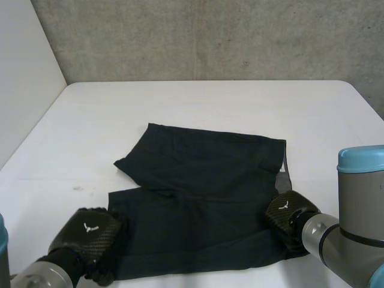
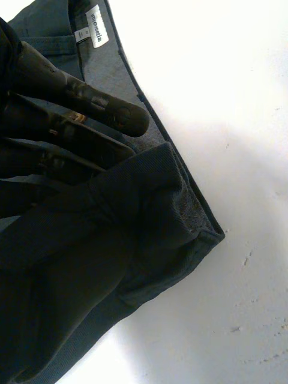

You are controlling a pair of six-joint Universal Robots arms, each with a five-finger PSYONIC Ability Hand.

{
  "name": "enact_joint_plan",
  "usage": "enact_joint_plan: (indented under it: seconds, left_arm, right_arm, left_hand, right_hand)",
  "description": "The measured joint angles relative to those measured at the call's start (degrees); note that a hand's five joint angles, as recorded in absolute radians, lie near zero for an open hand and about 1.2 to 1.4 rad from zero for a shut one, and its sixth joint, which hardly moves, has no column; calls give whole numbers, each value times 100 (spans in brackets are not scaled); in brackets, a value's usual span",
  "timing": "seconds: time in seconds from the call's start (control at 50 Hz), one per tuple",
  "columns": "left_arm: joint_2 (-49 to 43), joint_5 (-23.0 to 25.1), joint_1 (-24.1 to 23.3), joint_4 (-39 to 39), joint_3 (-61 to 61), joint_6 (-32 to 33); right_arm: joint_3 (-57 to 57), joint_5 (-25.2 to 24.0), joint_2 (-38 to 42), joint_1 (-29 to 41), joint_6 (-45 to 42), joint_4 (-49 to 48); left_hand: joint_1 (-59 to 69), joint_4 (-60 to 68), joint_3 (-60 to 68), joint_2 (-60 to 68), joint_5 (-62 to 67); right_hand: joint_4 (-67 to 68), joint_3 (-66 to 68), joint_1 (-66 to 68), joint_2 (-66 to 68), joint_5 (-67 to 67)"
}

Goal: Fold the shorts.

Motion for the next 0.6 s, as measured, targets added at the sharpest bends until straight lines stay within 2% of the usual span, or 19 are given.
enact_joint_plan:
  seconds: [0.14, 0.18, 0.24, 0.26, 0.28, 0.3, 0.46, 0.6]
  left_arm:
    - [-442, -16, -12, 201, -128, 3]
    - [-602, -23, -21, 257, -114, 5]
    - [-830, -50, -78, 343, -37, 11]
    - [-843, -53, -86, 350, -27, 12]
    - [-884, -69, -115, 385, 23, 16]
    - [-919, -88, -155, 427, 98, 25]
    - [-1126, -131, -253, 703, 1036, 138]
    - [-2087, -136, -166, 949, 2587, 535]
  right_arm:
    - [-1, -2, -14, -2, 1, -3]
    - [-6, -4, -19, -13, 0, -5]
    - [-15, -7, -25, -37, -1, -16]
    - [-21, -8, -29, -52, -1, -25]
    - [-26, -9, -31, -63, -1, -34]
    - [-41, -9, -35, -80, -1, -54]
    - [-350, -10, -41, -98, 21, -213]
    - [-1079, 18, 166, -63, 161, -716]
  left_hand:
    - [-268, -282, -276, -271, -255]
    - [-60, -14, -70, -47, 31]
    - [3094, 2799, 2696, 2746, 2788]
    - [3204, 2917, 2813, 2972, 2905]
    - [3739, 3820, 3692, 3766, 3713]
    - [3739, 4085, 3929, 4022, 3773]
    - [3739, 4163, 3978, 4056, 3773]
    - [3739, 4168, 3984, 4068, 3773]
  right_hand:
    - [0, 0, 0, 0, 0]
    - [0, 0, -2, 0, 0]
    - [0, 0, 0, 0, 0]
    - [0, 0, 0, 0, 0]
    - [0, 0, 0, 0, 0]
    - [0, 0, -1, 0, 0]
    - [0, 0, 0, 0, 0]
    - [0, 0, 0, 0, 0]
